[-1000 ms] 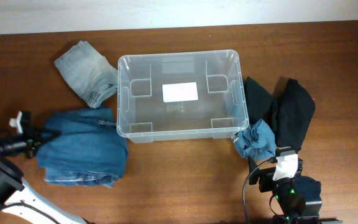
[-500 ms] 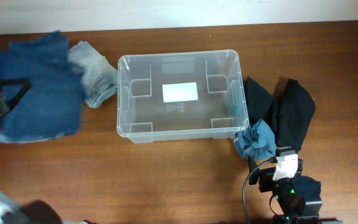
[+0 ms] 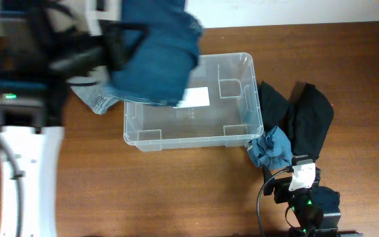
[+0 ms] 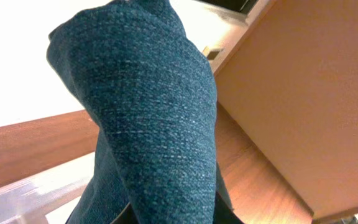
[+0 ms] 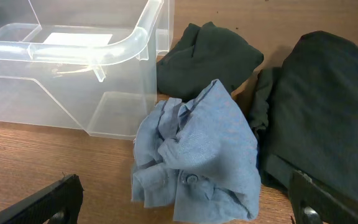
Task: Pack container
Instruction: 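Carry the dark-blue jeans over the container and lower them inside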
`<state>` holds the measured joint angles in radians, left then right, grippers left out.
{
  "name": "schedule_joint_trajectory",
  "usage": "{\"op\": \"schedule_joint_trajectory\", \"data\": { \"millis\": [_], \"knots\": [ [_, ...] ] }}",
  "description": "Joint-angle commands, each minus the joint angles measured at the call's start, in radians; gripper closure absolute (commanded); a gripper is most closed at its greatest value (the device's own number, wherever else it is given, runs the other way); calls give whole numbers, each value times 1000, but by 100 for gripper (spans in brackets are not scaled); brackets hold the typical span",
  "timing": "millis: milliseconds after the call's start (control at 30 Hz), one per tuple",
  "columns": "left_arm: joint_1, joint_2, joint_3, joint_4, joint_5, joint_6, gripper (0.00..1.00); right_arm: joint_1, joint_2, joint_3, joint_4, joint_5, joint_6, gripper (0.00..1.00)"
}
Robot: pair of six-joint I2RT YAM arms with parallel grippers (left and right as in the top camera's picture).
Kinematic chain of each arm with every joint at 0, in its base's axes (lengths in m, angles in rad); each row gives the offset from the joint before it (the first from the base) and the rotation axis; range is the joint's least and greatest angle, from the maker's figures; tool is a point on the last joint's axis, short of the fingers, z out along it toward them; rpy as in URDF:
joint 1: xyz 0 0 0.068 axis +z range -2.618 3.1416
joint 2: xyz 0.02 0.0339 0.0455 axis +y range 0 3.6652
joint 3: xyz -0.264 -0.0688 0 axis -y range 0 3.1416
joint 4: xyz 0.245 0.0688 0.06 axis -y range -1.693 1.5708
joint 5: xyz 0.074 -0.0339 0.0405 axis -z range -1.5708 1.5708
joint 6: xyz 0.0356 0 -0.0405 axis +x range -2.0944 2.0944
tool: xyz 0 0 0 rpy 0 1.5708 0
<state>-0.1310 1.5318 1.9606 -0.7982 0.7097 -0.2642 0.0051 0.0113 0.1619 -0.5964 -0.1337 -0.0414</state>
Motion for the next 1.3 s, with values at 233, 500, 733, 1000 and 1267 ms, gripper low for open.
{"op": "schedule_joint_trajectory", "data": {
  "millis": [233,500,733,1000,1267],
  "knots": [
    [-399,196,24,43,-499,-380,100,-6,-5,-6,2,-13,0,2],
    [-406,373,24,47,-524,-633,100,-6,-5,-6,2,-13,0,1],
    [-456,400,24,112,-593,-689,99,-6,-5,-6,2,-13,0,2],
    [-455,441,18,-43,-786,-688,99,-6,-5,-6,2,-13,0,2],
    [-366,542,18,-192,-820,-623,100,-6,-5,-6,2,-13,0,2]
  ]
}}
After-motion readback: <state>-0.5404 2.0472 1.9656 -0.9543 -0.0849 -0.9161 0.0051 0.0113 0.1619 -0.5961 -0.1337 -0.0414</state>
